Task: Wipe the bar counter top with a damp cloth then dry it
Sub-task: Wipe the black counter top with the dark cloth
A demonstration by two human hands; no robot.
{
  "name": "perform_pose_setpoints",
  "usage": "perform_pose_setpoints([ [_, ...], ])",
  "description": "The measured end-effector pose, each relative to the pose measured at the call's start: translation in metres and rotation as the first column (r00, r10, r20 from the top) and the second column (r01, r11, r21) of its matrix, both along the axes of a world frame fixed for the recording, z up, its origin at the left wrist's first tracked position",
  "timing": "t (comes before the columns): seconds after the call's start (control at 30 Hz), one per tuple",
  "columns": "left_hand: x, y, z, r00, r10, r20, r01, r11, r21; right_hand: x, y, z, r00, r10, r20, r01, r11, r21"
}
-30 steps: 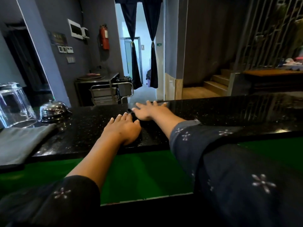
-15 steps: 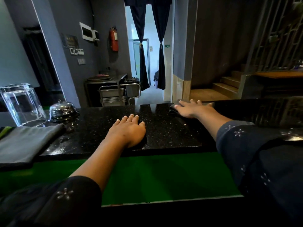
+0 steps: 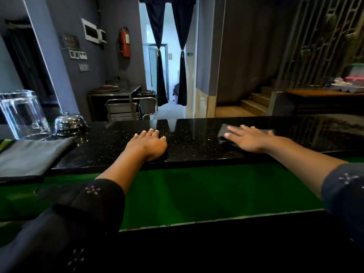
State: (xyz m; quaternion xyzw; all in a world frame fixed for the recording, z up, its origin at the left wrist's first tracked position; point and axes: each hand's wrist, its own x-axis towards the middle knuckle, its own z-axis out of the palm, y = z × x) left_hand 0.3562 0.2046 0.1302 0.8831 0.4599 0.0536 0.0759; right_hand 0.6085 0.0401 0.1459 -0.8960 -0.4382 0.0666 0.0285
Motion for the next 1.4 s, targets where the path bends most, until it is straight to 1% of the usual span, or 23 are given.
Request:
perform_pose_setpoints([
  [0.1, 0.004, 0.003, -0.001, 1.000, 0.003, 0.009, -0.003, 1.000, 0.023, 0.004, 0.001, 0.003, 0.988, -0.156, 0.011, 0.156, 0.988, -0.015],
  [0.17, 0.005, 0.003, -0.001, 1.000, 0.005, 0.009, -0.005, 1.000, 0.025, -0.017, 0.009, 0.005, 0.988, -0.154, 0.021, 0.154, 0.988, -0.006],
  [0.23, 0.006, 0.003, -0.001, 1.000, 0.002, 0.003, -0.002, 1.000, 0.021, -0.051, 0.018, 0.002, 0.998, -0.056, 0.038, 0.055, 0.998, 0.027],
  [0.33, 0.003, 0.002, 0.000, 1.000, -0.007, 0.003, 0.007, 1.000, 0.013, -0.110, 0.026, -0.005, 0.985, 0.156, 0.070, -0.161, 0.985, 0.060],
  [0.4, 0.001, 0.001, 0.001, 1.000, -0.017, 0.007, 0.017, 1.000, 0.007, -0.129, 0.022, -0.006, 0.970, 0.234, 0.069, -0.238, 0.970, 0.055],
  [0.5, -0.002, 0.003, 0.002, 0.999, -0.036, -0.003, 0.036, 0.999, 0.005, -0.108, -0.001, -0.004, 0.966, 0.255, 0.029, -0.256, 0.966, 0.043],
  [0.67, -0.001, 0.004, -0.002, 0.999, -0.033, -0.015, 0.033, 0.999, 0.033, -0.025, -0.034, -0.003, 0.998, 0.064, 0.021, -0.064, 0.998, 0.018],
  [0.73, 0.000, 0.003, -0.001, 1.000, -0.022, -0.013, 0.023, 0.999, 0.044, -0.006, -0.029, -0.002, 1.000, 0.026, 0.009, -0.026, 1.000, 0.005],
  [0.83, 0.003, -0.002, 0.000, 1.000, 0.007, -0.016, -0.006, 0.999, 0.048, -0.001, -0.007, 0.000, 1.000, 0.006, 0.009, -0.006, 1.000, 0.017],
  [0.93, 0.006, -0.012, 0.007, 0.999, 0.049, -0.017, -0.048, 0.998, 0.046, -0.010, 0.014, 0.007, 1.000, 0.012, -0.002, -0.012, 1.000, 0.026],
  [1.0, 0.010, -0.020, 0.013, 0.995, 0.088, -0.049, -0.082, 0.991, 0.110, -0.015, 0.020, 0.009, 0.999, 0.032, -0.005, -0.032, 0.999, 0.021],
  [1.07, 0.020, -0.028, 0.019, 0.993, 0.100, -0.064, -0.087, 0.981, 0.176, -0.017, 0.012, 0.006, 0.994, 0.108, -0.014, -0.108, 0.994, 0.004],
  [1.13, 0.036, -0.037, 0.025, 0.997, 0.074, 0.013, -0.075, 0.985, 0.153, -0.015, -0.003, 0.000, 0.978, 0.208, -0.019, -0.208, 0.978, 0.012],
  [1.2, 0.058, -0.047, 0.026, 0.994, 0.034, 0.104, -0.042, 0.996, 0.075, -0.006, -0.018, -0.005, 0.957, 0.290, -0.003, -0.290, 0.957, 0.019],
  [1.23, 0.069, -0.051, 0.025, 0.992, 0.021, 0.124, -0.026, 0.999, 0.043, 0.001, -0.021, -0.005, 0.951, 0.309, -0.003, -0.309, 0.951, 0.022],
  [1.3, 0.087, -0.057, 0.017, 0.992, 0.012, 0.125, -0.011, 1.000, -0.006, 0.018, -0.019, -0.003, 0.955, 0.298, -0.013, -0.297, 0.955, 0.021],
  [1.4, 0.098, -0.059, 0.004, 1.000, 0.010, 0.030, -0.009, 1.000, -0.015, 0.040, 0.006, 0.001, 0.984, 0.175, -0.039, -0.175, 0.985, 0.008],
])
